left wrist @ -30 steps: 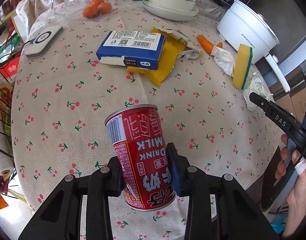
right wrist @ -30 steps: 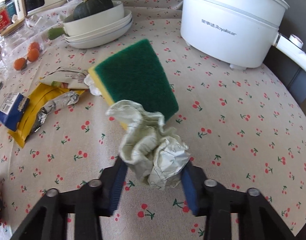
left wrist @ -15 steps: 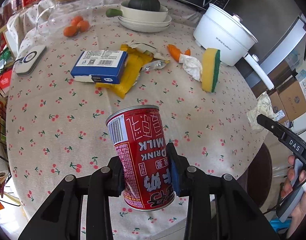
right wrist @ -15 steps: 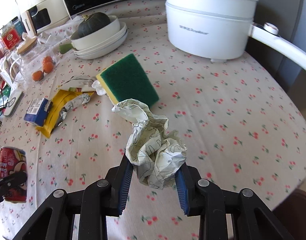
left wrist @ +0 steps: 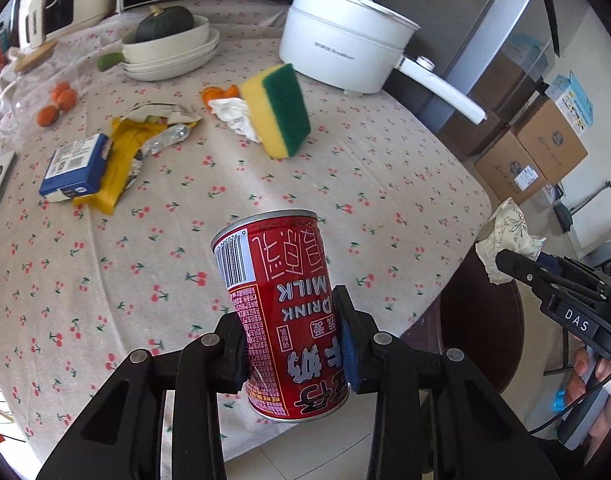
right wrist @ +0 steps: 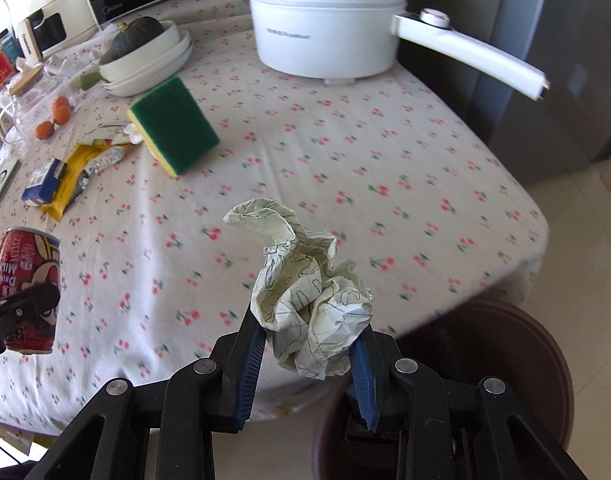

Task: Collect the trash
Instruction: 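Carry the red can and crumpled tissue over the brown bin and release both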

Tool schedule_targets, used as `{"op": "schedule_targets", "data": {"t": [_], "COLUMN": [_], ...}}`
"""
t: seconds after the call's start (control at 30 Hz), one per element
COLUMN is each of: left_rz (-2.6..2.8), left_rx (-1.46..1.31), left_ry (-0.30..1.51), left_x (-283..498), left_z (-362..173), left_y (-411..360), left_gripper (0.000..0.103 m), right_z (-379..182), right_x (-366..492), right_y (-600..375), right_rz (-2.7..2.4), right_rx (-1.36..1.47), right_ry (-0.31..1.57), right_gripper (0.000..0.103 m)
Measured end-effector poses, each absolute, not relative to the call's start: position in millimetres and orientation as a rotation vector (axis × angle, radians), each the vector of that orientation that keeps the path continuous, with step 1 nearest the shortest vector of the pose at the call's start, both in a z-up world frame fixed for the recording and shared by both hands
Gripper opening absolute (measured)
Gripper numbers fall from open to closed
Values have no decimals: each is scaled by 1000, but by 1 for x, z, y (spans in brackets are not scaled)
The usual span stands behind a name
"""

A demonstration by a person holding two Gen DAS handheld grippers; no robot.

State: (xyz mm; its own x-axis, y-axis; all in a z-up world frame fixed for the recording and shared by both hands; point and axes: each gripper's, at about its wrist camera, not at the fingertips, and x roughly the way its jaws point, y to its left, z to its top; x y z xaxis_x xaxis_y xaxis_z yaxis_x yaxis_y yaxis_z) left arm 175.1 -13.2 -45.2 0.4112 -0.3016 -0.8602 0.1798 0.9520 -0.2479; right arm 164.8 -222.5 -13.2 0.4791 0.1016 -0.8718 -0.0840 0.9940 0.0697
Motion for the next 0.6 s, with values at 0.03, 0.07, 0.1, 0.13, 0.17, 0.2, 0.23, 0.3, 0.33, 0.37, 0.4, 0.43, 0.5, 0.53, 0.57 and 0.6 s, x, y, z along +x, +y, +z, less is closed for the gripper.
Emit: {"op": "schedule_targets", "data": {"t": [0.03,0.07,0.1,0.13,0.17,0.2,0.23,0.3,0.33,0.37,0.4,0.43,0.5,0.53,0.57,0.6], "left_rz": [-315,-328,-340,-354,-368,-383,-398,-436,-455,-476,-498,-517,-557,-575,-592,-607], "left_rx": [-115,-107,-99,-92,-85,-78,-70,-52,-44,-39,-35,-32,-16,-4,11,26], "left_ry": [1108,1110,1110,1111,1111,1110,1105,1089,1082,1078,1075,1074,1080,1085,1091,1097], "left_x": [174,173,171,170,168,167,165,162,160,158,155,153,149,147,145,142], "left_z": [-45,-45,-45,-45,-45,-45,-45,-43,-42,-42,-42,-42,-46,-49,-53,-57], "left_y": [-22,-32,-40,-50,-59,-69,-78,-97,-107,-118,-128,-138,-158,-169,-178,-188], "left_gripper": [38,38,38,38,38,38,38,38,38,38,38,38,38,38,38,38], "right_z": [-13,-14,-14,-15,-15,-16,-17,-19,-20,-22,-24,-26,-31,-33,-35,-38], "right_x": [161,158,154,150,147,144,140,134,131,127,124,120,113,110,106,102], "right_y": [-229,-234,-241,-248,-255,-261,-268,-280,-287,-294,-300,-308,-322,-329,-335,-343], "right_rz": [106,99,91,84,76,69,61,45,37,30,23,14,-4,-13,-20,-28], "right_rx": [19,20,22,25,28,29,31,37,41,46,50,54,61,66,71,79], "right_ry": [1068,1071,1073,1076,1080,1083,1086,1093,1098,1103,1108,1114,1124,1129,1134,1140], "right_gripper": [36,36,36,36,36,36,36,36,36,36,36,36,36,36,36,36]}}
